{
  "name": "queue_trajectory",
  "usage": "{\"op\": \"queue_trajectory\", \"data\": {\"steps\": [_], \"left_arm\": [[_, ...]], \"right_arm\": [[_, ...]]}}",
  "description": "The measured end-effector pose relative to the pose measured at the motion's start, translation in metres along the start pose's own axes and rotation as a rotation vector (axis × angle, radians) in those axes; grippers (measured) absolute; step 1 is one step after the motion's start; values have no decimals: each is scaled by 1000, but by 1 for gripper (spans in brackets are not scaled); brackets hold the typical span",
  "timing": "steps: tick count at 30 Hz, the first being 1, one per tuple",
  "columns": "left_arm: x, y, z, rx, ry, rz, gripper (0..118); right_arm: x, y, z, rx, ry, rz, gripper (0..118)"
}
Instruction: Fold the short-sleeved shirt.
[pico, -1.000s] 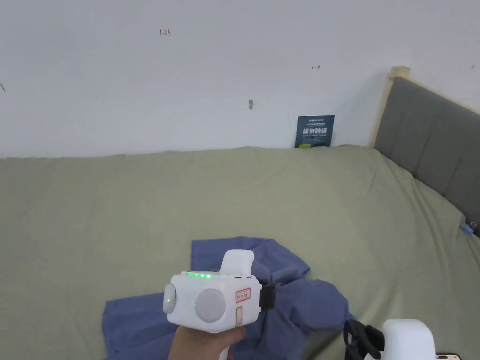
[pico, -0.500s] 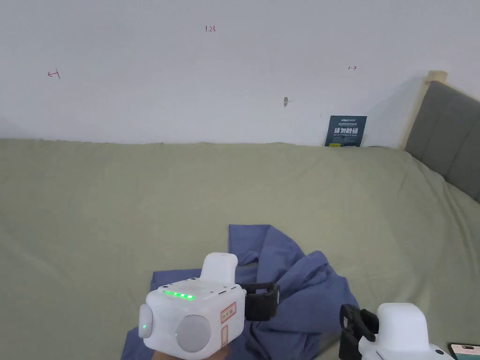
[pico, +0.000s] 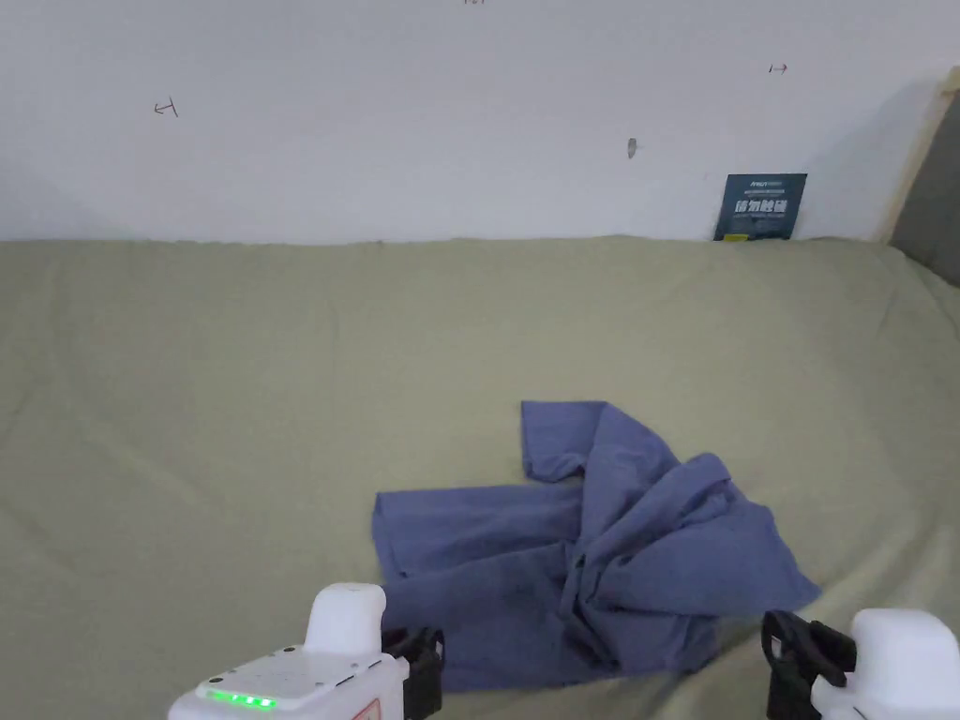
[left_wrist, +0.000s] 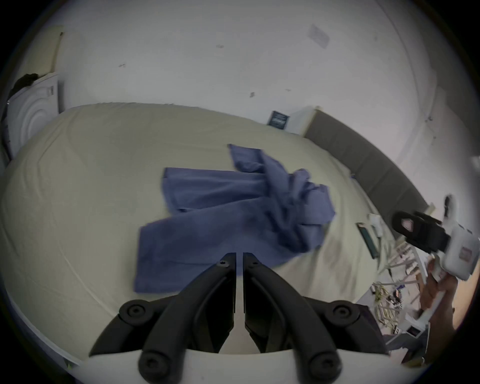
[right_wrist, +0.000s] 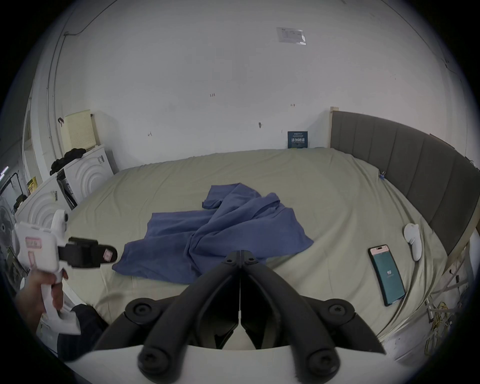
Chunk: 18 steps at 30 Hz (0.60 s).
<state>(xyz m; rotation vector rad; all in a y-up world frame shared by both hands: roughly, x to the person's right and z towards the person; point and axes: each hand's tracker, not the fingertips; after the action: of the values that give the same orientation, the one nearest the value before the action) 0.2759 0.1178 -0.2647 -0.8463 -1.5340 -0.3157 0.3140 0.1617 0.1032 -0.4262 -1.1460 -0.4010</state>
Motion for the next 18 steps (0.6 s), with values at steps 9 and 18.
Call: {"op": "queue_trajectory", "data": {"steps": [9,18], "left_arm": [[-69,99,-106,-102,164,-26,5],[-97,145,-218,-221,265,49,111]], "right_arm": [[6,-15,-34,-78,15,11,1],[41,-23,-66,-152,-27,-13,1]]}}
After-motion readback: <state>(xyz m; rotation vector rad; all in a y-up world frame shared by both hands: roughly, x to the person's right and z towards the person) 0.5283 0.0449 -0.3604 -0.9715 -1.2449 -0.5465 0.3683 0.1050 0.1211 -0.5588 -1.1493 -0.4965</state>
